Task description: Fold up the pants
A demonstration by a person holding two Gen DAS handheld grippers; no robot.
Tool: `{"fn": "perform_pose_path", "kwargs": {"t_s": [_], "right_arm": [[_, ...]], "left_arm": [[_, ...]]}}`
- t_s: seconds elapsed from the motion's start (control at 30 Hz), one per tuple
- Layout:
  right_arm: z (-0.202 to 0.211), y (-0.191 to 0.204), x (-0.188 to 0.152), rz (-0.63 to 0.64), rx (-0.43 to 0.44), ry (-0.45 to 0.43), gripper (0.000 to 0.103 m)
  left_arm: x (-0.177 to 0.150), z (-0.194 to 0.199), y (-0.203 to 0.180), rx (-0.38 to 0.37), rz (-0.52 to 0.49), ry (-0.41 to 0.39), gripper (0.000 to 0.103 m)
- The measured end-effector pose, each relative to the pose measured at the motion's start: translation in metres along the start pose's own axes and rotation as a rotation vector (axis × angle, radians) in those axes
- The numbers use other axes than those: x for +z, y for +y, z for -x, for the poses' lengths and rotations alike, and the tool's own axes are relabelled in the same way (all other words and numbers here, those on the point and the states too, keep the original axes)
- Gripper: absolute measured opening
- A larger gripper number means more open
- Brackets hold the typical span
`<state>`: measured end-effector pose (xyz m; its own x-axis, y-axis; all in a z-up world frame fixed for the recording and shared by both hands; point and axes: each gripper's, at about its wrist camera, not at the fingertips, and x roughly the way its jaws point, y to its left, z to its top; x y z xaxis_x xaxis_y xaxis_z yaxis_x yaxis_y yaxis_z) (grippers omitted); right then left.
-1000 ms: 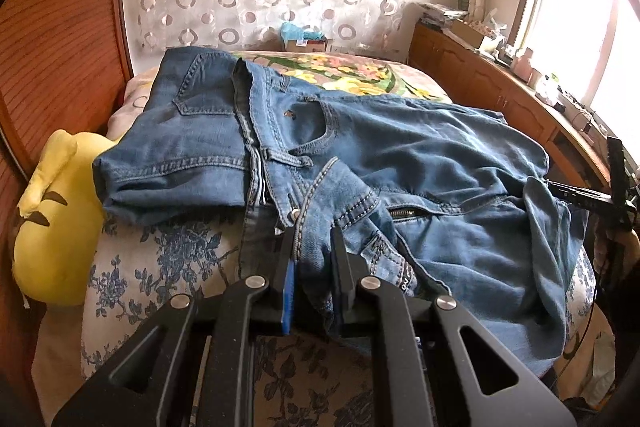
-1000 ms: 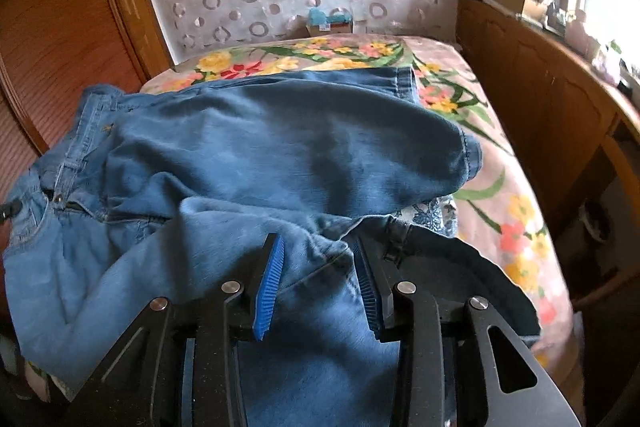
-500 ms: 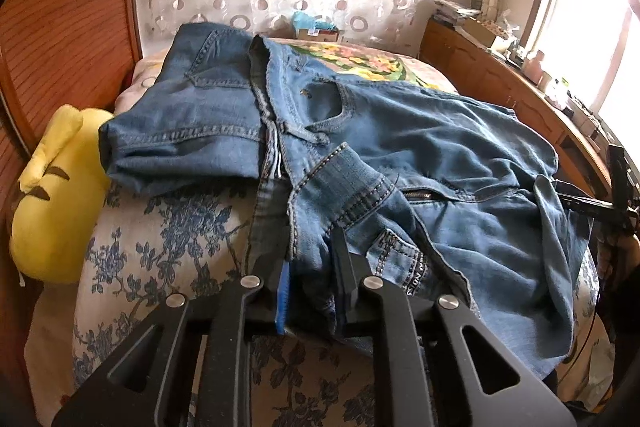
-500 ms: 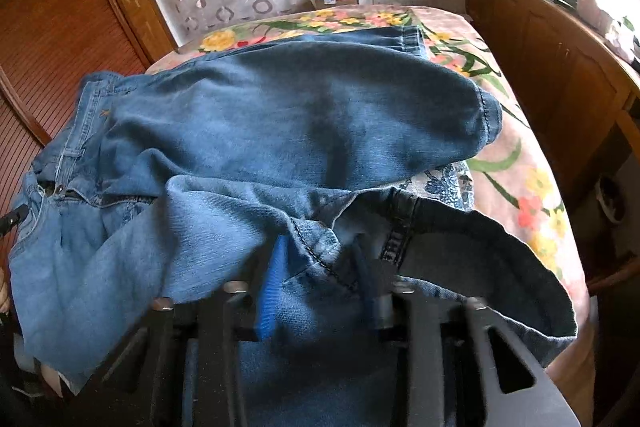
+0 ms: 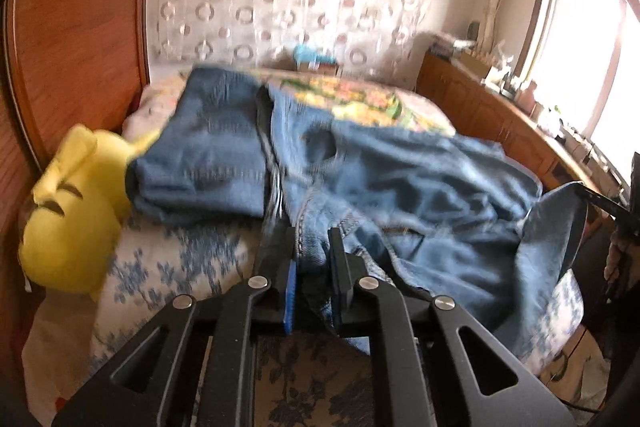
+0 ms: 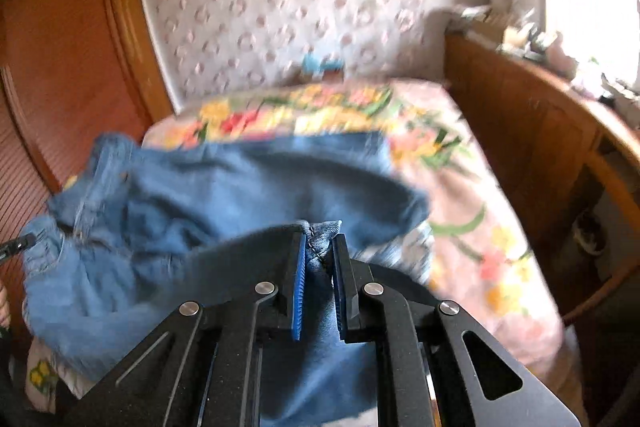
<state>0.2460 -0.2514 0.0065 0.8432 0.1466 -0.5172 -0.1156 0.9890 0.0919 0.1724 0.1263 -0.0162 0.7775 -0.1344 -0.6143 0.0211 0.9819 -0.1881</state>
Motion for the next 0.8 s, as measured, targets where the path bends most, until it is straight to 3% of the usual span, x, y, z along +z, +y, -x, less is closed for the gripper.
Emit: {"fn": "perform_pose_path", "kwargs": {"t_s": [0.3, 0.8], "right_arm": [[0.058, -0.032, 0.021, -0.022, -0.084, -0.178, 0.012], [0.027, -0.006, 0.039, 0.008, -0.113, -0.234, 0.012]], "left_arm": [[0.053, 0.015, -0.006, 0.008, -0.029, -0.124, 0.013], [0.106, -0.036, -0.015, 0.050, -0.067, -0.122, 0.013]]}}
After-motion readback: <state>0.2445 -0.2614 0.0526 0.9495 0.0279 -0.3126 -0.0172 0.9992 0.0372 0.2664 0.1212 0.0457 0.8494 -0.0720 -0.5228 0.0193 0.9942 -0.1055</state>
